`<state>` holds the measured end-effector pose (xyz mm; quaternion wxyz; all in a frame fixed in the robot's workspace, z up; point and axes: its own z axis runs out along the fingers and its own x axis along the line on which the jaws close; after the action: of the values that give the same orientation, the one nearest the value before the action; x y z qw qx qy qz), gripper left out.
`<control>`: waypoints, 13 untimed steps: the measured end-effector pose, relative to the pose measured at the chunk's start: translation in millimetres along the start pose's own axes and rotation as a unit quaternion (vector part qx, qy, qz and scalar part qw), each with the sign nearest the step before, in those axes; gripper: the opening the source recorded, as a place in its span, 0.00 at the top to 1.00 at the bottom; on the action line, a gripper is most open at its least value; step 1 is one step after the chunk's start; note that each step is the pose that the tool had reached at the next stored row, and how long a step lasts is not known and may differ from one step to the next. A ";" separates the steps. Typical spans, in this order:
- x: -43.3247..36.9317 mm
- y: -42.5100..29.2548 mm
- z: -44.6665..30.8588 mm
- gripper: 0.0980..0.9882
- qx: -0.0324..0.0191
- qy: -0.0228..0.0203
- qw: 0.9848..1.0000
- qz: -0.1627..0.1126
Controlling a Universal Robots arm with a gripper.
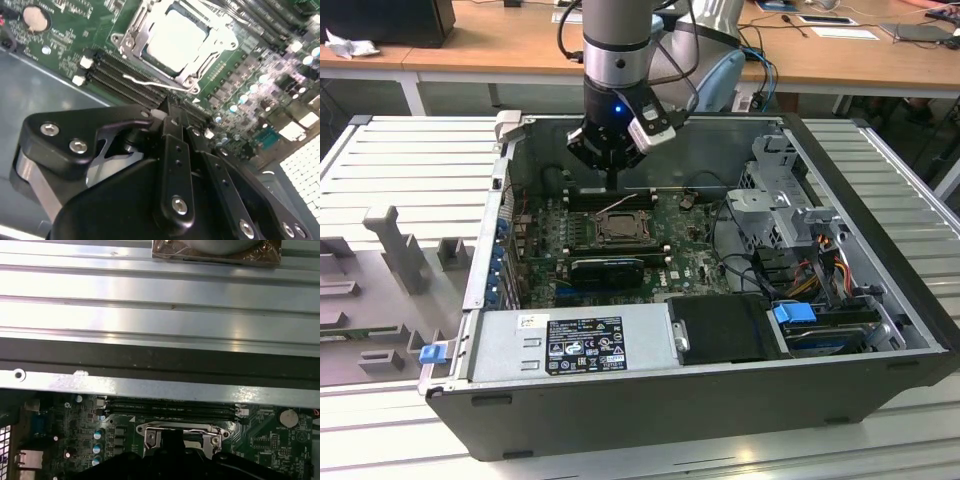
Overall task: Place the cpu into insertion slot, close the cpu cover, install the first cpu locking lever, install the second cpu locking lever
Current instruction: 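Install the first cpu locking lever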
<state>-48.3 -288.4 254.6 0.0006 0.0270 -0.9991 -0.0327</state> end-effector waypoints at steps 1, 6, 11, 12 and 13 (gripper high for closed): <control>0.0 -0.2 0.8 0.99 -0.001 0.000 1.000 0.000; -0.1 -1.3 11.0 0.99 -0.001 -0.003 1.000 -0.001; -7.9 -0.7 18.6 0.99 -0.010 -0.003 1.000 -0.008; -7.9 -0.7 19.8 0.99 -0.010 -0.006 1.000 -0.010; -8.0 -0.5 20.4 0.99 -0.010 -0.007 1.000 -0.011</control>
<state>-40.4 -287.1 234.3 -0.0062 0.0374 -0.9984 -0.0426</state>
